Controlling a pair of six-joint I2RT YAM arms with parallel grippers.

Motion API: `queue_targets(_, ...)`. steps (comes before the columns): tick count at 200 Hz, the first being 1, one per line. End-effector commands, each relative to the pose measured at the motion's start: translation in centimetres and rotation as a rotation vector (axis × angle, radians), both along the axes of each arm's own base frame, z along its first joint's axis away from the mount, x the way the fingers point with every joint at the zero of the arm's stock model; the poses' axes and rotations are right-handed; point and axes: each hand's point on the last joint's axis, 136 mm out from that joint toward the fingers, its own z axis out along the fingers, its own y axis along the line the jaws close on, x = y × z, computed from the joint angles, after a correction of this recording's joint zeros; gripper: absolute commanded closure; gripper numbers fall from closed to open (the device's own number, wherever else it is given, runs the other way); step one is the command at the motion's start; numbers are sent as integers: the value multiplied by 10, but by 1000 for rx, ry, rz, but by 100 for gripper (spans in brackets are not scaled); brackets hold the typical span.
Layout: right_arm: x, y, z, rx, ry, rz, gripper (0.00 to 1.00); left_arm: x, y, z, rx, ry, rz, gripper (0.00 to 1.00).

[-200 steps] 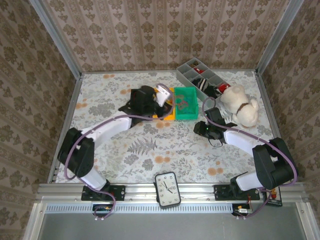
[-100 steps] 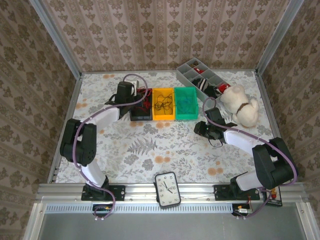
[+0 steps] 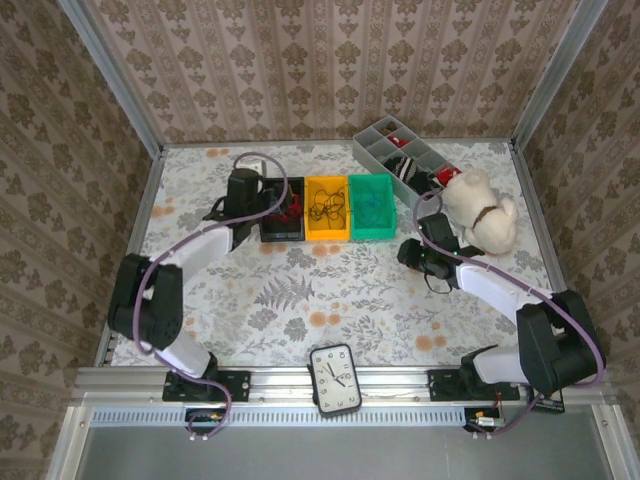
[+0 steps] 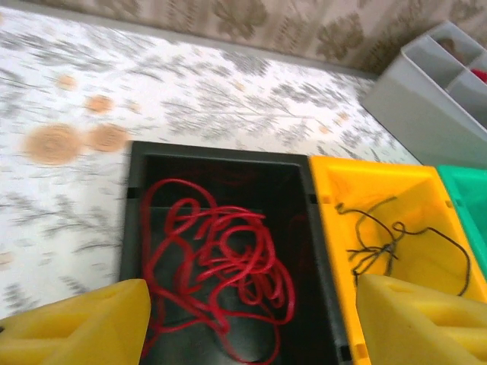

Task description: Untangle the cables

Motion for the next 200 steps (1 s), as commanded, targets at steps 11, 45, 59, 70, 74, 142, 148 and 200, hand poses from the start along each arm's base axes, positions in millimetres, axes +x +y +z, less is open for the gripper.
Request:
queue_targets(11,6,-73,43,-246,-111,-182,59,-22,86,24,222,-104,281,25)
queue_targets(45,13,-123,85,-512,-344,-297,40,-55,180,27,476,-51,539,0)
queue_targets(59,17,-133,88,-560,-415,-335,30,-69,216,17,536,22,643,0)
queue_targets(70,25,-133,89,-609,-459,-304,9,-79,237,4,565,85,700,0)
queue_targets(74,28,-132,88,-620,-470,-295,2,-82,243,-1,572,108,713,0)
queue_targets(142,72,-106,48,-615,-611,-94,0,-82,246,-65,623,151,681,0)
queue_targets(148,74,-107,43,-571,-560,-71,0,-76,244,-62,632,117,671,0)
queue_targets(200,79,-99,28,-441,-605,42,0,-27,219,-59,574,-50,520,0)
